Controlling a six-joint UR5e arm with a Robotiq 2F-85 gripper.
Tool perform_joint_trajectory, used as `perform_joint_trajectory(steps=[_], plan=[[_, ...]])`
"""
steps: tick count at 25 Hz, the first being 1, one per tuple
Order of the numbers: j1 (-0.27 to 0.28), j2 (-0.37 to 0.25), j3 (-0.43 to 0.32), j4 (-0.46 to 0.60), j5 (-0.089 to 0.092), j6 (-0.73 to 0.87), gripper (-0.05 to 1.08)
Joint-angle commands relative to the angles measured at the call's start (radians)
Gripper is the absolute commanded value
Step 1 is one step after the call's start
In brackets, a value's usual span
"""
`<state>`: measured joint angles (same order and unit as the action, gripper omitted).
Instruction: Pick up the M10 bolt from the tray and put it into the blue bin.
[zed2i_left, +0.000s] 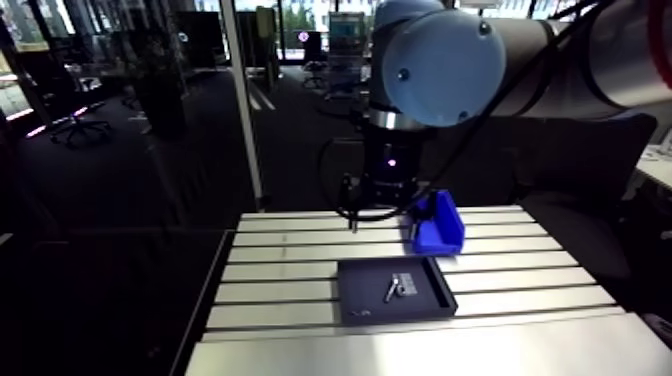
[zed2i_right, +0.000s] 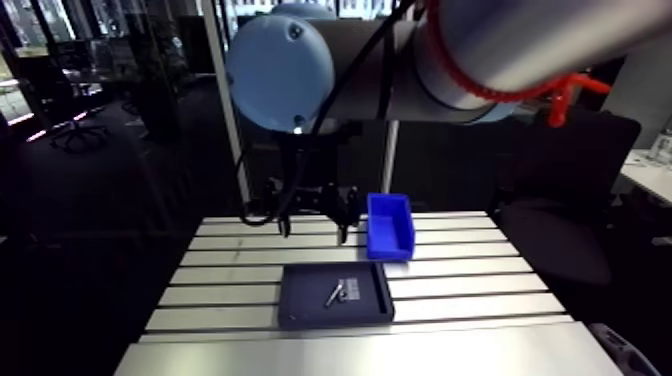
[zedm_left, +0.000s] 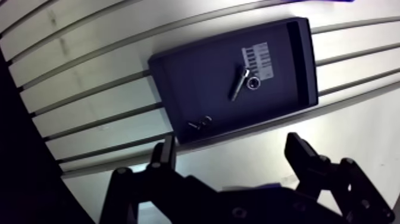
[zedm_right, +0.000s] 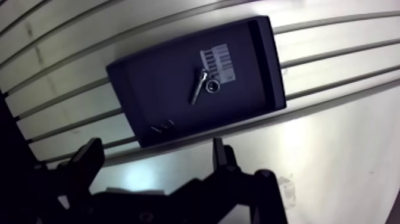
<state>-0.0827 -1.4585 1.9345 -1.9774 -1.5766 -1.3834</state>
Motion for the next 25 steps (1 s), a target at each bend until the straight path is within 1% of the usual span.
perform_joint_trajectory(steps=[1,4,6,9,11,13,15,16,18,19,20,23,25], plan=[[-0.003,0.001,0.057,-0.051,0.002,0.004,0.01],[-0.006,0.002,0.079,-0.084,0.008,0.004,0.01],[-0.008,0.008,0.090,-0.094,0.008,0.005,0.01],[-0.008,0.011,0.100,-0.099,0.002,0.030,0.01],[-0.011,0.011,0.108,-0.102,0.002,0.031,0.01],[-0.020,0.011,0.120,-0.127,0.002,0.042,0.01],[-0.029,0.011,0.133,-0.159,0.010,0.045,0.01],[-0.031,0.011,0.136,-0.168,0.010,0.051,0.01],[-0.035,0.011,0.143,-0.173,0.010,0.096,0.01],[-0.035,0.011,0.146,-0.174,0.005,0.108,0.01],[-0.035,0.011,0.148,-0.174,0.005,0.110,0.01],[-0.035,0.011,0.154,-0.176,0.013,0.116,0.01],[-0.035,0.011,0.154,-0.176,0.013,0.137,0.01]])
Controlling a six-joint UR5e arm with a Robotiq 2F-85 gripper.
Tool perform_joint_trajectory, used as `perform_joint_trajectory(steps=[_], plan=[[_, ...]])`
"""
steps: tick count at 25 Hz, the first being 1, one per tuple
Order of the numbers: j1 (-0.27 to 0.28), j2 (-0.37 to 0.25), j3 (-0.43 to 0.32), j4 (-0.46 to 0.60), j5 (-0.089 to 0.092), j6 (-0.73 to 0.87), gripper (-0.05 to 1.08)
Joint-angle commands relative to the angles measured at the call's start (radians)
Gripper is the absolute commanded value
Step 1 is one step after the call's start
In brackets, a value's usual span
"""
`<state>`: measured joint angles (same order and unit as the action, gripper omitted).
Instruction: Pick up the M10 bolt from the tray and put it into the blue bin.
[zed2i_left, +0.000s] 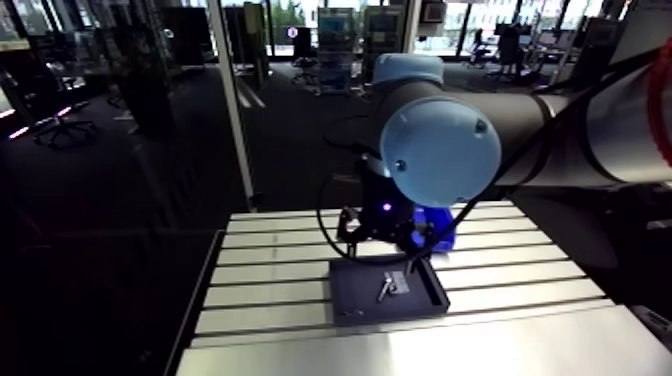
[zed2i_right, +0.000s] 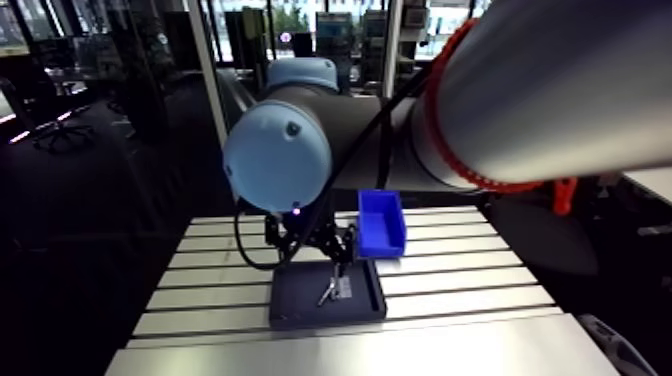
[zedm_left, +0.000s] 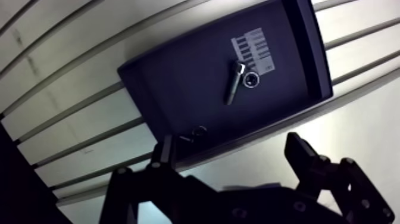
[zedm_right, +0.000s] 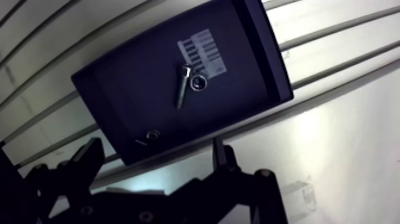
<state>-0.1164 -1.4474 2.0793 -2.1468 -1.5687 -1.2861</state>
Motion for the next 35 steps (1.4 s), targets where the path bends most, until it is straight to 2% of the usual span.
perform_joint_trajectory(steps=[1,13,17,26,35], plan=[[-0.002,0.000,0.009,-0.008,0.002,0.044,0.01],[-0.005,0.017,0.012,-0.017,0.008,0.118,0.01],[-0.003,0.023,0.012,-0.017,0.002,0.121,0.01],[-0.008,0.034,0.026,-0.020,0.006,0.161,0.01],[-0.014,0.061,0.029,-0.020,0.000,0.249,0.01]])
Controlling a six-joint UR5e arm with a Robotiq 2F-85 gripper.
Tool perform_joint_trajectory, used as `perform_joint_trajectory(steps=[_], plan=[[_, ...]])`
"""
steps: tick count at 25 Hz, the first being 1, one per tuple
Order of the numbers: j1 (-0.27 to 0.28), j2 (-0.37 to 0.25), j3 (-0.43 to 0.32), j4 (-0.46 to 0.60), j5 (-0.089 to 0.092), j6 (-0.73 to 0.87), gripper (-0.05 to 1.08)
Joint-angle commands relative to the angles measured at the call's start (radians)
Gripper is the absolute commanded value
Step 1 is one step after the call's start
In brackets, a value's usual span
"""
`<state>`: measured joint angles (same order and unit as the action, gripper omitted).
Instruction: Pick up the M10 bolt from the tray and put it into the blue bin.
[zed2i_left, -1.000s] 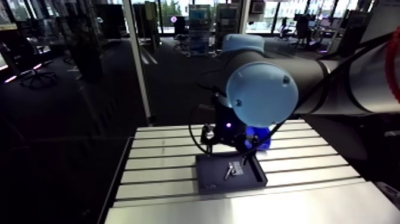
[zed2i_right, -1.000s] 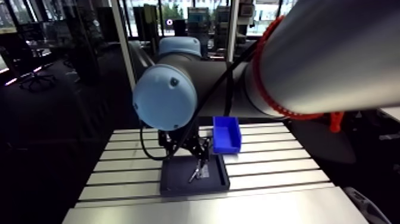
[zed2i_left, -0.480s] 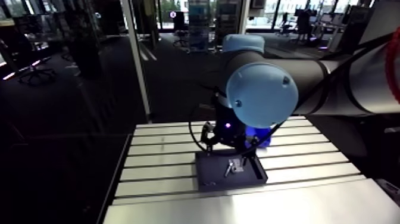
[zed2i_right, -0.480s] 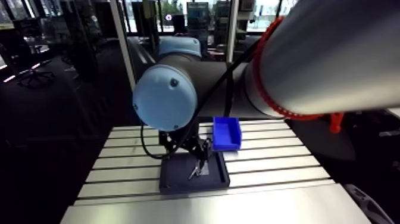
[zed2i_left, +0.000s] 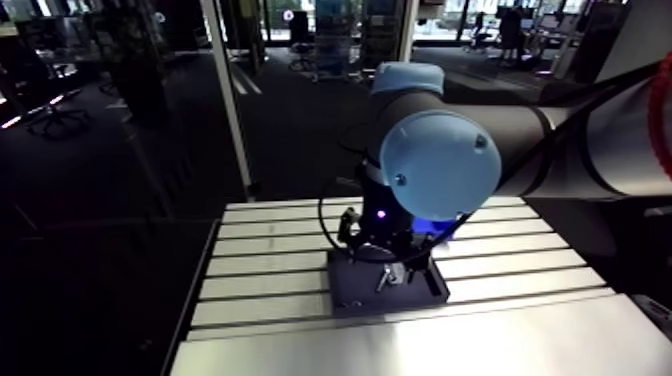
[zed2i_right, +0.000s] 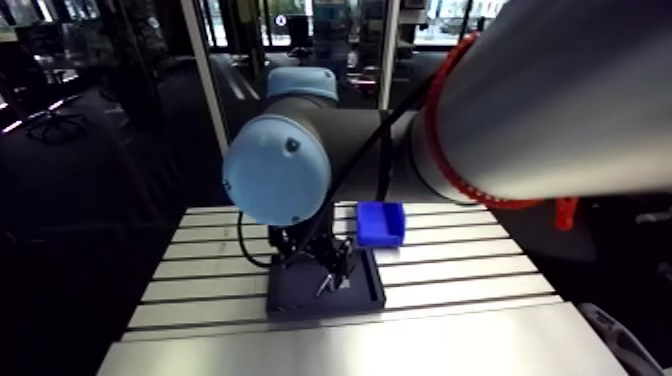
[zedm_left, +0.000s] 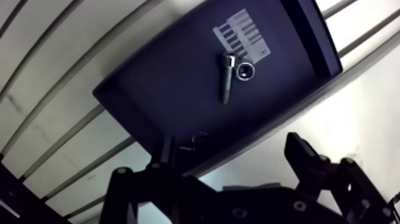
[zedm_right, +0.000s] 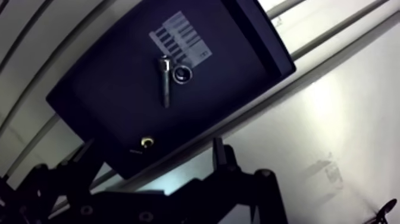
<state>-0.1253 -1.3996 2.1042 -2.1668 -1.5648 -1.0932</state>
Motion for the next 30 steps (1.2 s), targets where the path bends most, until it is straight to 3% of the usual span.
perform_joint_trajectory(steps=[1,9,21,30], plan=[[-0.005,0.014,0.004,0.000,-0.002,0.059,0.01],[-0.020,0.032,0.006,-0.002,-0.002,0.056,0.06],[-0.020,0.052,0.003,-0.043,-0.007,0.053,0.33],[-0.020,0.072,0.006,-0.058,-0.011,0.053,0.37]])
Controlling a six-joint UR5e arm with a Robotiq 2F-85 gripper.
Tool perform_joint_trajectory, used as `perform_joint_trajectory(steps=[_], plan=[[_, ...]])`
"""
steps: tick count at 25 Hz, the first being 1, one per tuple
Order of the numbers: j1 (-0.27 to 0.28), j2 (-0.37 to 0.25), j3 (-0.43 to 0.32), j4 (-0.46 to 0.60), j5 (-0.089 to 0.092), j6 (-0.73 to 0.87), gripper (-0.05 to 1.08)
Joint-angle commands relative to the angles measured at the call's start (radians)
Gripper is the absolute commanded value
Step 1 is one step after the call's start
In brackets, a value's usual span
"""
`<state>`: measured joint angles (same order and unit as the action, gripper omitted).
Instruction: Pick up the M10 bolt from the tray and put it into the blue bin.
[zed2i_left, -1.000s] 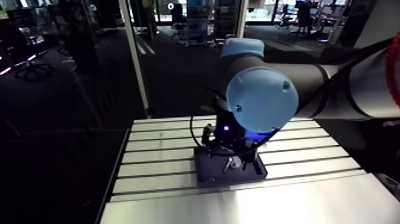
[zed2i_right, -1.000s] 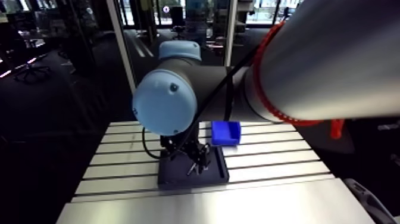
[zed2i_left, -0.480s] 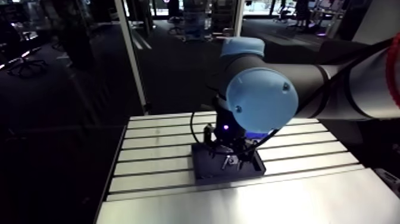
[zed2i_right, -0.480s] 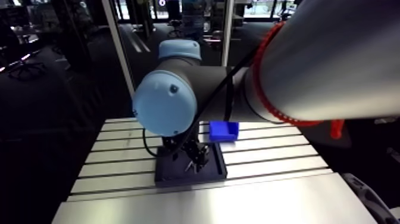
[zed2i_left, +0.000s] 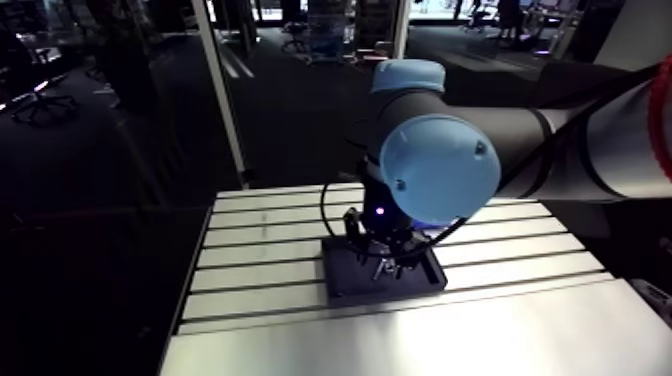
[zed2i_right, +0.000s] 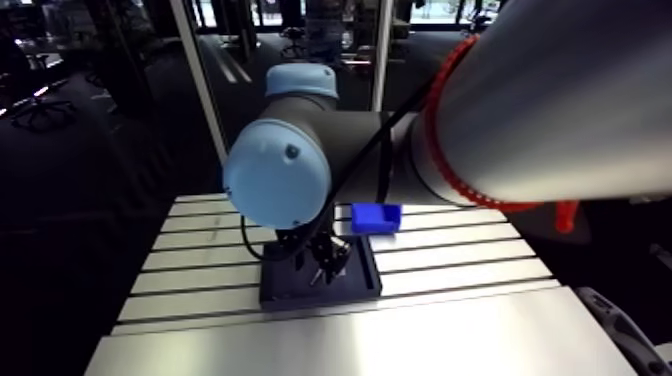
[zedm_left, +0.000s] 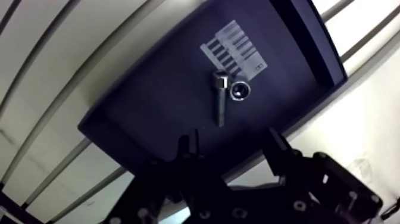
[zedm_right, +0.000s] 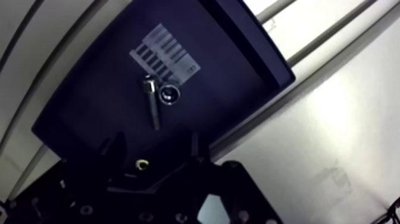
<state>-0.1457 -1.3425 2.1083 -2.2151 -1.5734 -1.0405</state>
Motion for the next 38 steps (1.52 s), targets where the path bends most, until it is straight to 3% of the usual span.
perform_joint_trajectory(steps=[1,38], plan=[[0.000,0.015,0.002,-0.010,-0.003,0.000,0.37],[0.002,0.052,0.009,-0.061,-0.006,-0.008,0.49]])
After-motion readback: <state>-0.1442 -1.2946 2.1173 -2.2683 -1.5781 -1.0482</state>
